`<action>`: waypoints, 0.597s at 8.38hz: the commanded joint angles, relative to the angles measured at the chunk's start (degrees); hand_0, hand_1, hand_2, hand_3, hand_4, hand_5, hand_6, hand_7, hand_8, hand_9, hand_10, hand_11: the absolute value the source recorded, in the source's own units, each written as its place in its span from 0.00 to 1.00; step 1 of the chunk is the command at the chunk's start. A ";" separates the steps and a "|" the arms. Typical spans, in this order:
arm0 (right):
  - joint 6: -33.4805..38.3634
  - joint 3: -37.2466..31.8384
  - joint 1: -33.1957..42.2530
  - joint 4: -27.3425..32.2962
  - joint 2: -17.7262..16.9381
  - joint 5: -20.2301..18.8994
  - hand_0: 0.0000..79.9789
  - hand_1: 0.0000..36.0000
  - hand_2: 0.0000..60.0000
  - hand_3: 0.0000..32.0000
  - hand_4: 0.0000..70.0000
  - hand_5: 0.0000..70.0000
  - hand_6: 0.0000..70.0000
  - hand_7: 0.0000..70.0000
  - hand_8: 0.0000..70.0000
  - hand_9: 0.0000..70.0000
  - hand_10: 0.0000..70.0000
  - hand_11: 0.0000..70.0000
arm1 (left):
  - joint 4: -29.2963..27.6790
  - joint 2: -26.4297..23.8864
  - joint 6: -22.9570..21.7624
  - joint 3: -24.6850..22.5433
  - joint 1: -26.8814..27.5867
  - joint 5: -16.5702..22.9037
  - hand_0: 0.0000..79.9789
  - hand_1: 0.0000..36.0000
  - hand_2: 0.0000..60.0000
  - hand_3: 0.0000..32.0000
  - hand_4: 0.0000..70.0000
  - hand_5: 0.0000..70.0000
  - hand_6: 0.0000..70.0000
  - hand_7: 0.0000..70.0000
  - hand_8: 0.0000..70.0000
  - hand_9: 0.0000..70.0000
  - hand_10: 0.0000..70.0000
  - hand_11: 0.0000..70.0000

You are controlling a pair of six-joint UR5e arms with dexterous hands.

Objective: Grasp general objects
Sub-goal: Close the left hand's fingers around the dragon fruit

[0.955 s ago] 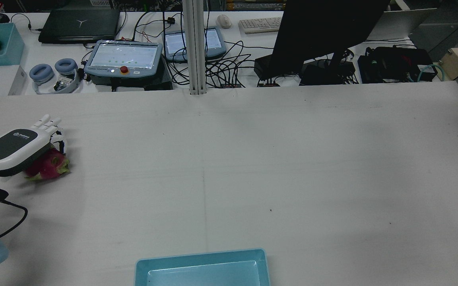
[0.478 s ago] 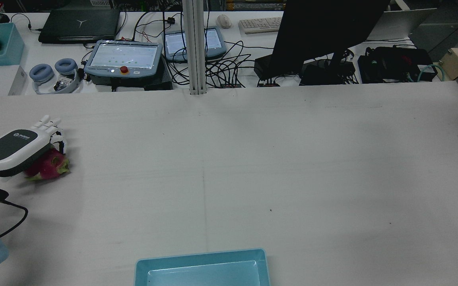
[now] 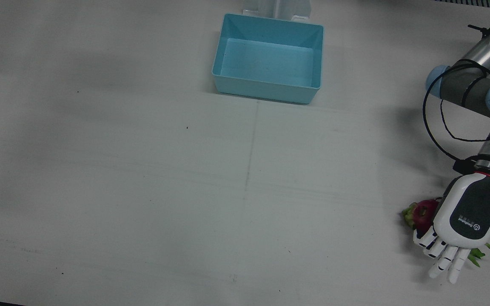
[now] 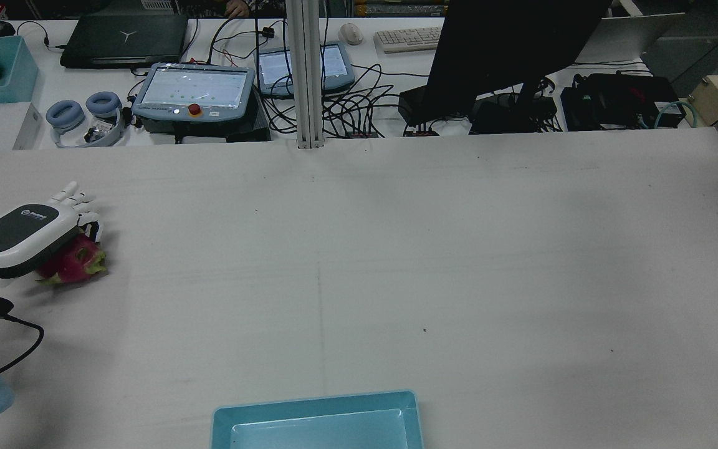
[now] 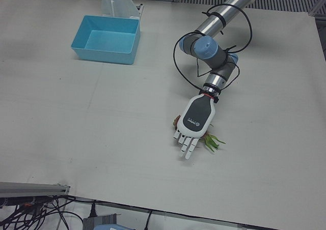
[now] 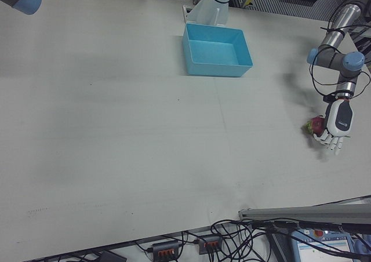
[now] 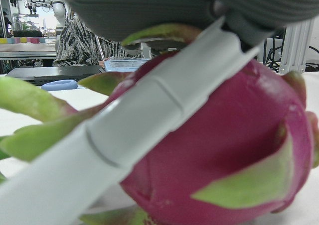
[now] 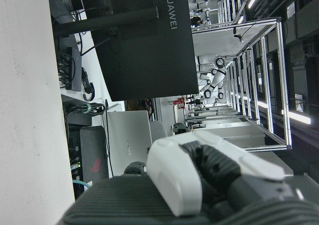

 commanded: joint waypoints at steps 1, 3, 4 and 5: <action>0.00 0.00 0.00 0.00 0.00 -0.03 0.00 0.00 0.00 0.00 0.00 0.00 0.00 0.00 0.00 0.00 0.00 0.00 | -0.52 0.00 0.09 0.00 0.00 -0.02 1.00 1.00 1.00 0.00 0.97 1.00 1.00 1.00 0.44 0.52 0.94 1.00; 0.00 0.00 0.00 0.00 0.00 -0.03 0.00 0.00 0.00 0.00 0.00 0.00 0.00 0.00 0.00 0.00 0.00 0.00 | -0.70 0.17 0.09 0.00 0.00 -1.50 1.00 1.00 1.00 0.00 1.00 1.00 1.00 1.00 0.93 1.00 1.00 1.00; 0.00 0.00 0.00 0.00 0.00 -0.03 0.00 0.00 0.00 0.00 0.00 0.00 0.00 0.00 0.00 0.00 0.00 0.00 | -0.78 0.18 0.00 0.09 0.09 -1.78 1.00 1.00 1.00 0.00 1.00 1.00 1.00 1.00 1.00 1.00 1.00 1.00; 0.00 0.00 0.00 0.00 0.00 -0.03 0.00 0.00 0.00 0.00 0.00 0.00 0.00 0.00 0.00 0.00 0.00 0.00 | -0.78 0.18 0.00 0.00 0.09 -1.78 1.00 1.00 1.00 0.00 1.00 1.00 1.00 1.00 1.00 1.00 1.00 1.00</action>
